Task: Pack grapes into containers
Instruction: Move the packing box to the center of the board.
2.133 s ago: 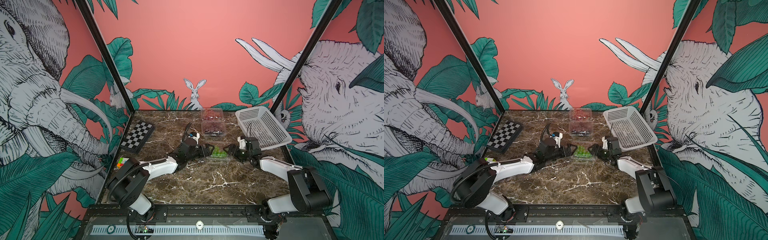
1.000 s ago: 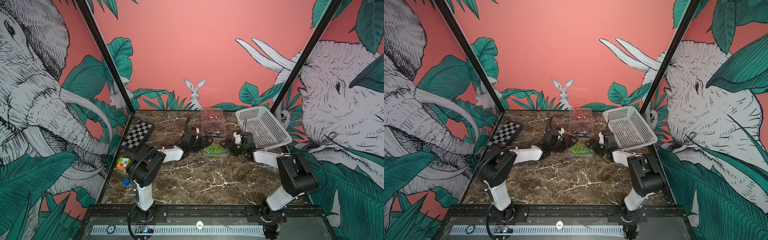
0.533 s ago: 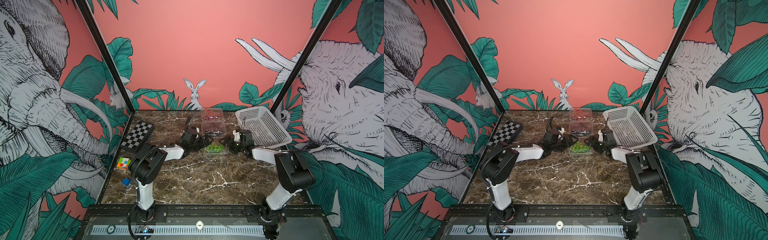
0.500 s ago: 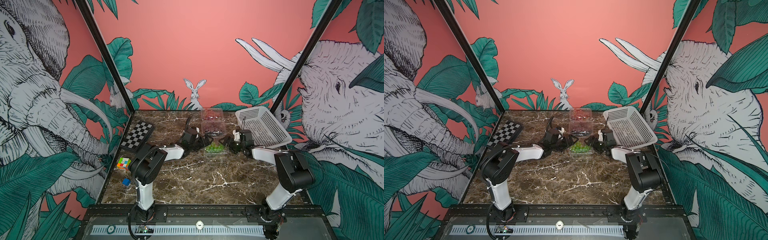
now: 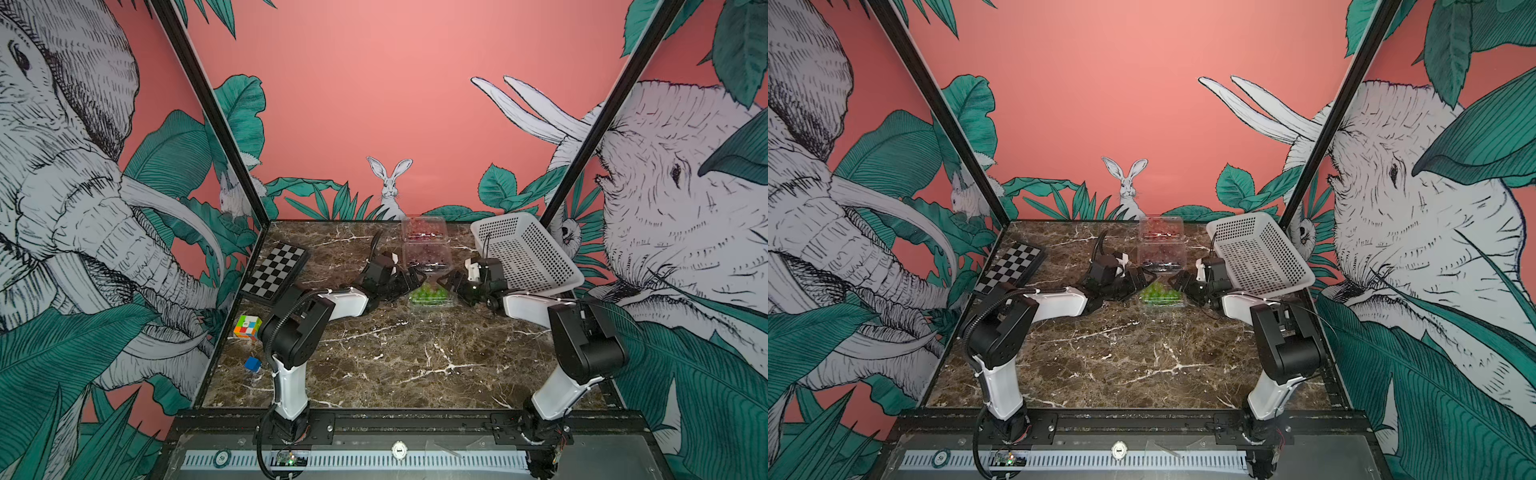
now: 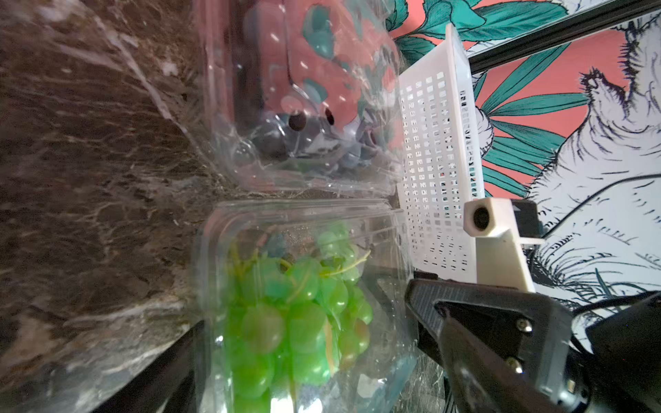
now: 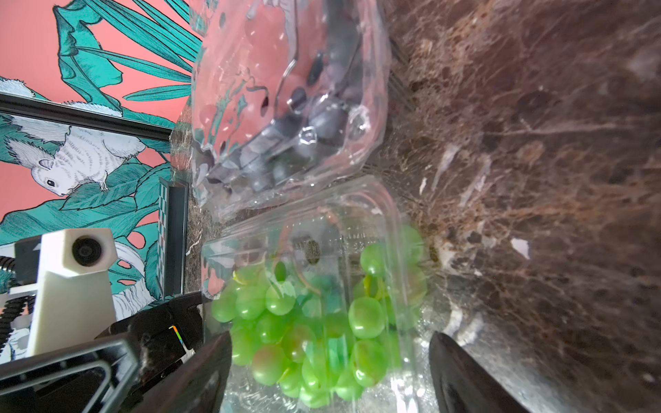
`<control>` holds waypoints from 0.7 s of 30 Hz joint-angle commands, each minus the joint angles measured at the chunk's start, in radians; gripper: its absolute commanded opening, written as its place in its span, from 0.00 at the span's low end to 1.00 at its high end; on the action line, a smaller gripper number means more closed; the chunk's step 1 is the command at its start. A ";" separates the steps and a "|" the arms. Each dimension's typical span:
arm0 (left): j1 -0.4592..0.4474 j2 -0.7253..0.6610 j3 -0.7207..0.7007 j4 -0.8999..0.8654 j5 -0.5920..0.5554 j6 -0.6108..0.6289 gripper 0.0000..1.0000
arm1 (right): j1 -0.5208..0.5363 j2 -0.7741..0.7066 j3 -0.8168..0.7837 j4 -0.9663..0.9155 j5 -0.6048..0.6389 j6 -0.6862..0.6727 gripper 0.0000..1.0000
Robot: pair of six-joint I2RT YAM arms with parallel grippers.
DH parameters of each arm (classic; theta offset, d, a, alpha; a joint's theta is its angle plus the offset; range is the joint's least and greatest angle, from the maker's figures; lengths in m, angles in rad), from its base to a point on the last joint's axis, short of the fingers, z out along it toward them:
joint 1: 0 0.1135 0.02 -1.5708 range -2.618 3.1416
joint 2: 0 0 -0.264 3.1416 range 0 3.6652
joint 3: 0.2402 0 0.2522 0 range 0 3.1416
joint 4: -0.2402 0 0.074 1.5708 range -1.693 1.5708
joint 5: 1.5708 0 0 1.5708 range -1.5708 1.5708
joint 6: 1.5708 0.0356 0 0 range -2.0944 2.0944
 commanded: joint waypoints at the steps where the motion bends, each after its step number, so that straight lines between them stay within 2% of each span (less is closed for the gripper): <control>1: 0.005 0.008 0.041 0.003 0.018 0.004 0.99 | 0.003 0.005 0.019 0.012 -0.009 -0.010 0.86; 14: 0.010 0.005 0.029 -0.008 0.017 0.006 0.99 | -0.008 0.021 0.025 0.018 -0.019 -0.013 0.88; 21: 0.033 -0.028 -0.012 -0.015 0.007 0.022 0.99 | -0.033 -0.007 0.022 -0.004 -0.032 -0.035 0.98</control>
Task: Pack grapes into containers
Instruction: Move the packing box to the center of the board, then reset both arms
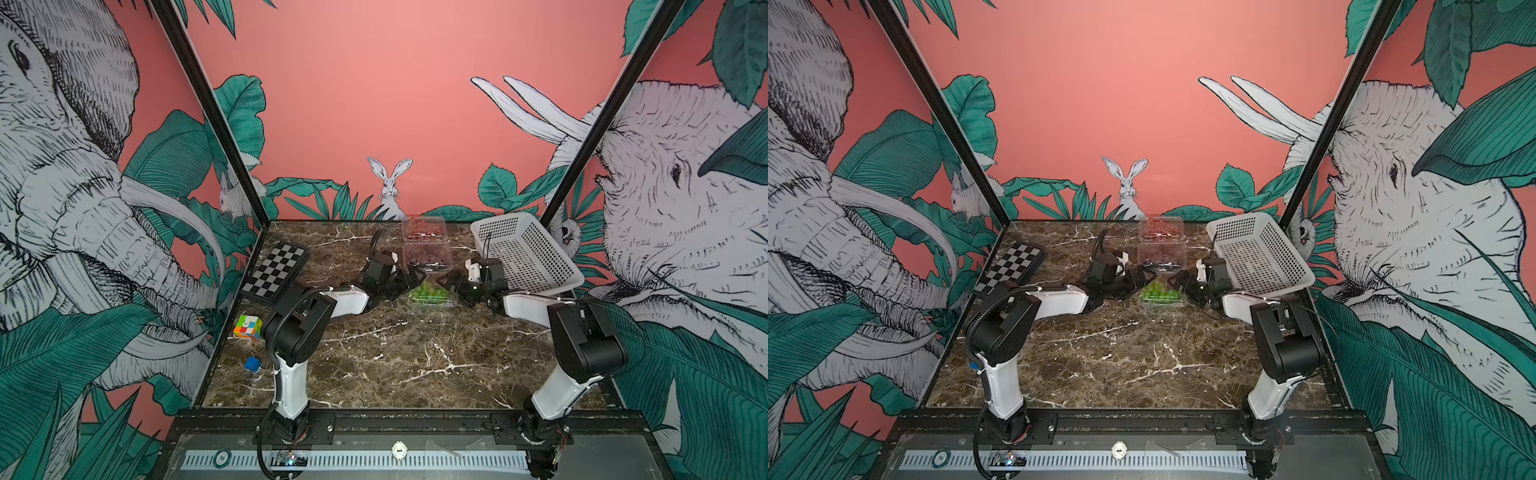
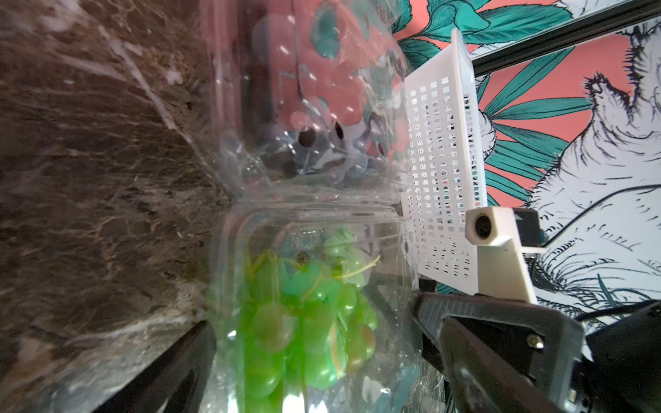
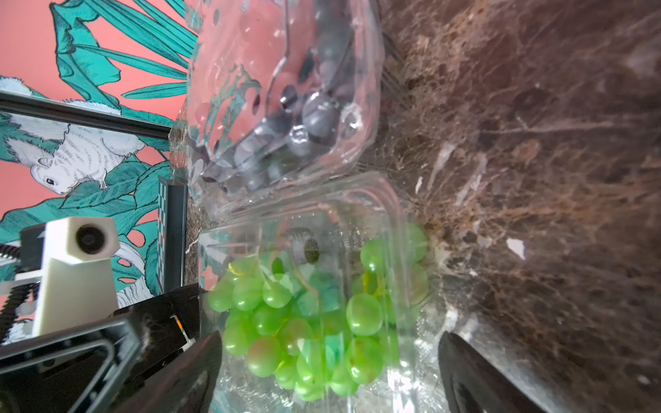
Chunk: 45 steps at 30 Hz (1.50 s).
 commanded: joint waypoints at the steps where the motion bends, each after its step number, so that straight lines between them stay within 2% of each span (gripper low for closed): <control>1: 0.016 -0.058 -0.027 -0.015 -0.001 0.025 0.99 | -0.021 -0.020 0.022 -0.012 -0.016 -0.031 0.98; 6: 0.035 -0.117 -0.051 -0.078 -0.014 0.085 0.99 | -0.058 -0.078 0.008 -0.061 -0.025 -0.069 0.99; 10: 0.062 -0.225 -0.053 -0.265 -0.095 0.262 0.99 | -0.086 -0.175 -0.006 -0.175 0.032 -0.171 0.98; 12: 0.086 -0.310 -0.050 -0.404 -0.223 0.388 0.99 | -0.097 -0.236 -0.006 -0.277 0.133 -0.262 0.98; 15: 0.126 -0.431 -0.047 -0.573 -0.445 0.561 0.99 | -0.110 -0.316 -0.006 -0.418 0.354 -0.373 0.98; 18: 0.178 -0.560 -0.093 -0.610 -0.647 0.673 0.99 | -0.113 -0.390 -0.050 -0.422 0.557 -0.440 0.98; 21: 0.250 -0.647 -0.172 -0.565 -0.790 0.759 0.99 | -0.115 -0.449 -0.132 -0.330 0.719 -0.466 0.98; 24: 0.372 -0.680 -0.235 -0.537 -0.791 0.763 0.99 | -0.115 -0.486 -0.223 -0.192 0.818 -0.525 0.98; 26: 0.427 -0.691 -0.285 -0.484 -0.821 0.784 0.99 | -0.119 -0.506 -0.230 -0.208 0.894 -0.492 0.98; 28: 0.469 -0.692 -0.331 -0.422 -0.847 0.792 0.99 | -0.120 -0.519 -0.243 -0.171 0.929 -0.624 0.98; 30: 0.507 -0.687 -0.384 -0.348 -0.842 0.798 0.99 | -0.120 -0.518 -0.288 -0.084 1.037 -0.698 0.98; 32: 0.527 -0.664 -0.433 -0.256 -0.849 0.816 0.99 | -0.120 -0.508 -0.345 0.028 1.084 -0.776 0.98; 35: 0.549 -0.616 -0.470 -0.170 -0.852 0.851 0.99 | -0.119 -0.491 -0.422 0.151 1.112 -0.800 0.98; 42: 0.571 -0.518 -0.563 0.107 -0.787 0.890 0.99 | -0.119 -0.481 -0.516 0.377 1.045 -0.805 0.98; 44: 0.572 -0.520 -0.552 0.083 -0.772 0.895 0.99 | -0.119 -0.482 -0.537 0.411 1.045 -0.811 0.98; 45: 0.572 -0.512 -0.572 0.150 -0.759 0.908 0.99 | -0.119 -0.483 -0.544 0.450 1.046 -0.813 0.98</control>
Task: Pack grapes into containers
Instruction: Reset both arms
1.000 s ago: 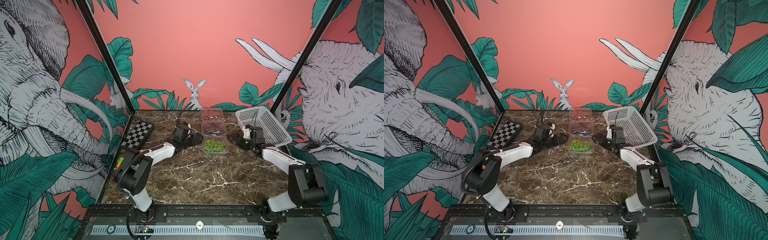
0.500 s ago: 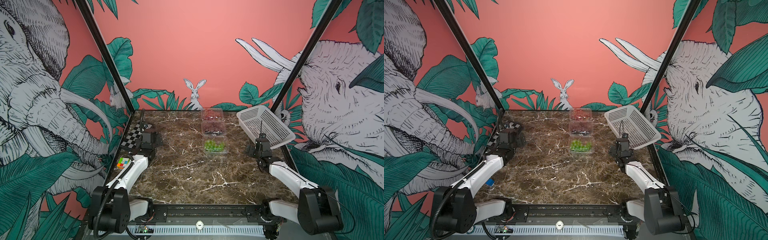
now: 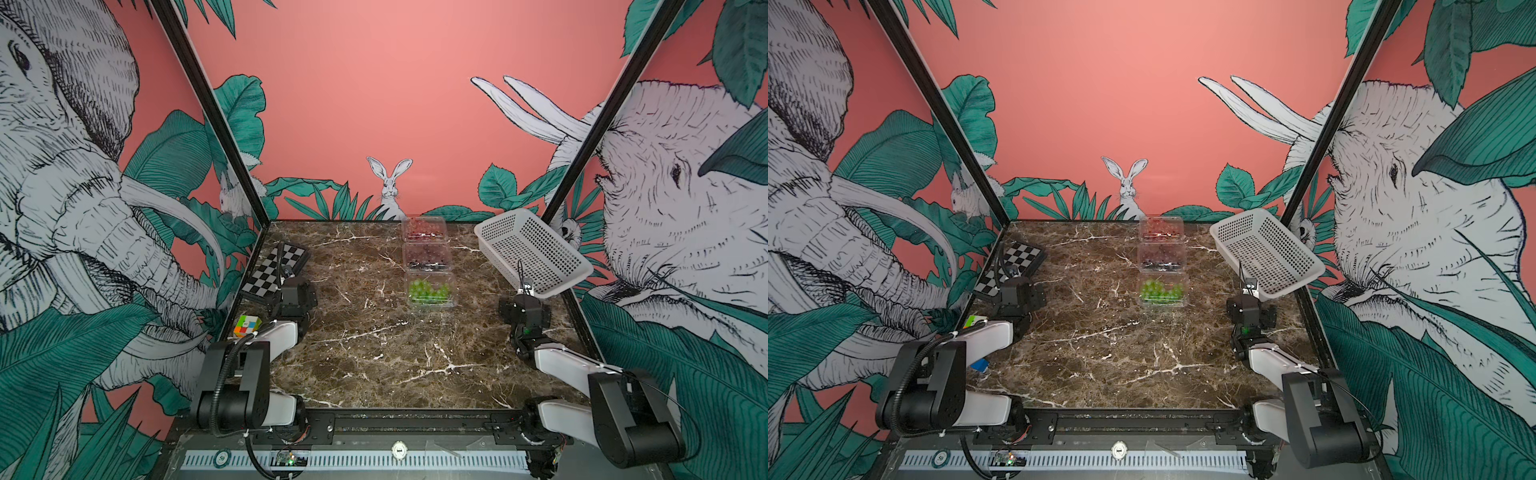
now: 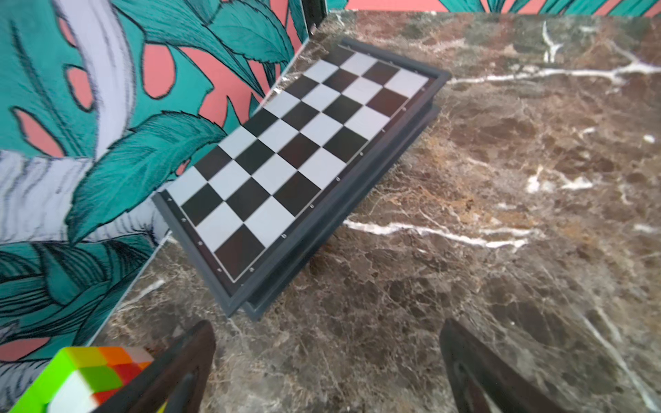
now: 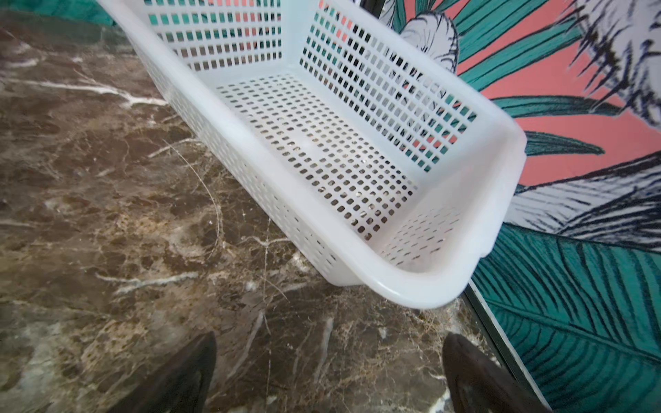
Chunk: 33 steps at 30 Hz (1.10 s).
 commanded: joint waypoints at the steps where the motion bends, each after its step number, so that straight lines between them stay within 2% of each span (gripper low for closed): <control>1: 0.011 -0.003 -0.027 0.183 0.036 0.056 0.99 | -0.003 -0.004 -0.025 0.176 0.010 -0.025 0.98; 2: 0.009 -0.006 -0.030 0.185 0.046 0.066 0.99 | -0.002 -0.006 -0.030 0.184 0.013 -0.023 0.98; 6: 0.008 0.062 -0.106 0.446 0.094 0.131 1.00 | -0.002 0.006 -0.035 0.218 0.002 -0.023 0.98; 8: 0.005 0.046 -0.088 0.374 0.117 0.125 1.00 | -0.003 0.022 -0.030 0.230 -0.009 -0.026 0.98; 10: 0.004 0.059 -0.096 0.421 0.122 0.136 1.00 | -0.003 0.029 -0.035 0.254 -0.009 -0.028 0.98; 14: -0.001 0.061 -0.089 0.400 0.131 0.141 1.00 | -0.002 0.060 -0.046 0.332 -0.015 -0.039 0.98; 17: -0.011 0.105 -0.078 0.416 0.216 0.182 1.00 | -0.002 0.076 -0.062 0.378 -0.026 -0.041 0.98; 19: -0.010 0.154 -0.106 0.543 0.238 0.206 0.99 | -0.002 0.105 -0.094 0.478 -0.029 -0.047 0.98; 27: -0.011 0.145 -0.113 0.529 0.237 0.195 1.00 | -0.002 0.264 -0.121 0.698 -0.066 -0.068 0.98; 30: -0.012 0.145 -0.113 0.529 0.238 0.196 1.00 | -0.003 0.313 -0.112 0.717 -0.119 -0.086 0.98; 33: -0.012 0.145 -0.113 0.529 0.237 0.195 0.99 | -0.002 0.357 -0.114 0.784 -0.114 -0.097 0.98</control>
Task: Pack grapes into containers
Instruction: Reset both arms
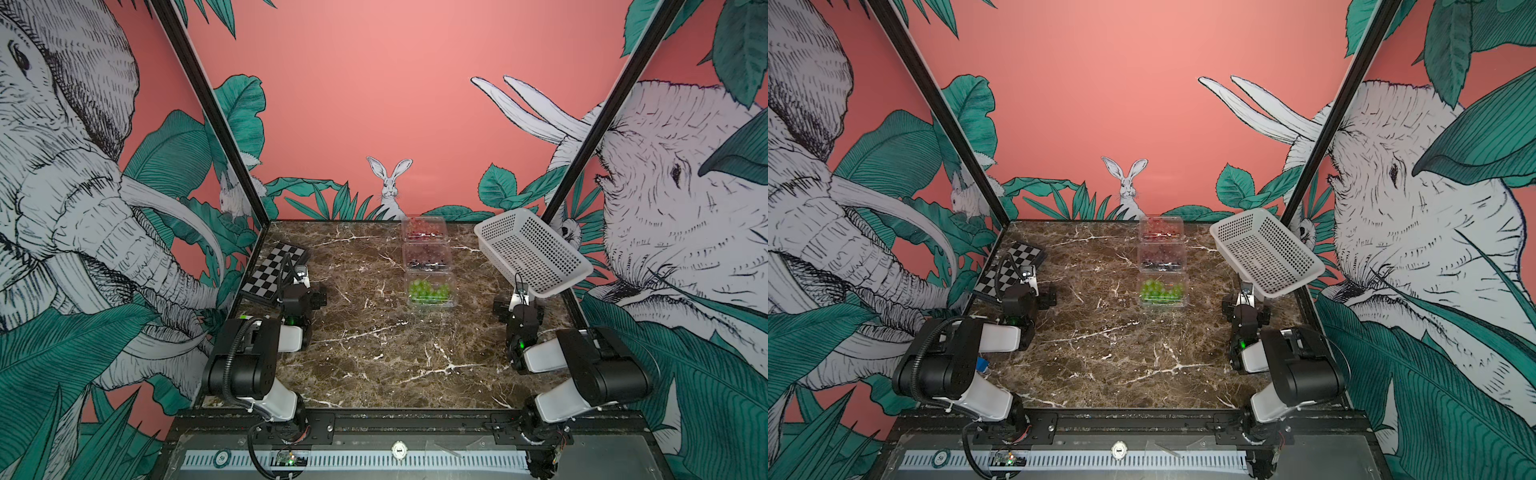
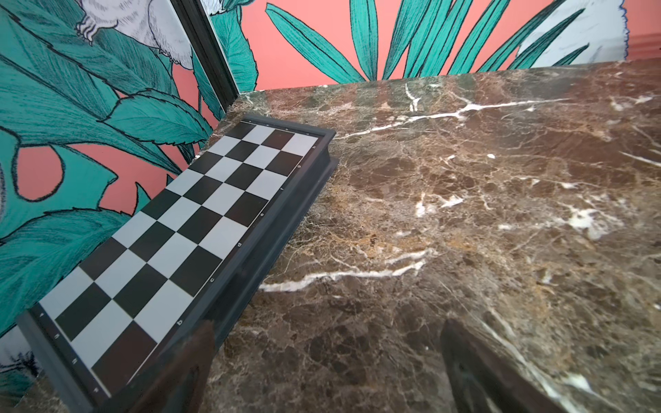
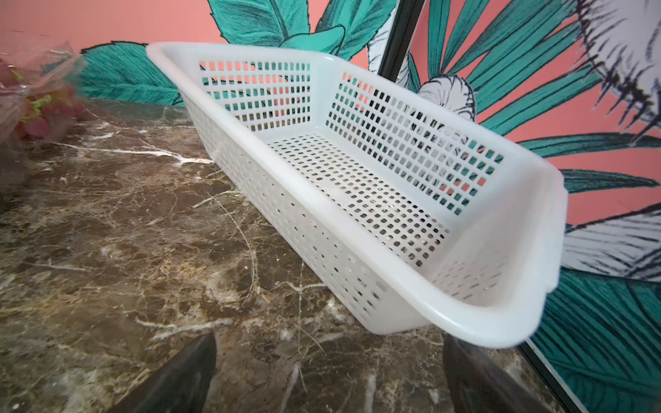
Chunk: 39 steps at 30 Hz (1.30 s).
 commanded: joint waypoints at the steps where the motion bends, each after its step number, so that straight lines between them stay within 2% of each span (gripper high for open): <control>1: -0.003 -0.013 -0.008 0.035 0.008 0.015 1.00 | -0.002 -0.003 -0.001 0.087 -0.023 -0.016 0.98; 4: -0.003 -0.013 -0.008 0.036 0.007 0.016 1.00 | -0.002 -0.017 0.059 -0.036 0.019 -0.001 0.98; 5: -0.003 -0.012 -0.008 0.036 0.008 0.015 1.00 | -0.003 -0.022 0.108 -0.131 0.034 0.008 0.98; 6: -0.003 -0.013 -0.009 0.036 0.007 0.015 1.00 | -0.004 -0.030 0.167 -0.266 0.030 0.017 0.98; 7: -0.003 -0.013 -0.008 0.037 0.006 0.016 1.00 | -0.024 -0.034 0.185 -0.304 -0.014 0.036 0.98; 9: -0.003 -0.013 -0.008 0.034 0.006 0.016 1.00 | -0.053 -0.036 0.186 -0.315 -0.013 0.066 0.98; 39: -0.004 -0.013 -0.008 0.035 0.005 0.017 1.00 | -0.054 -0.037 0.187 -0.313 -0.015 0.064 0.98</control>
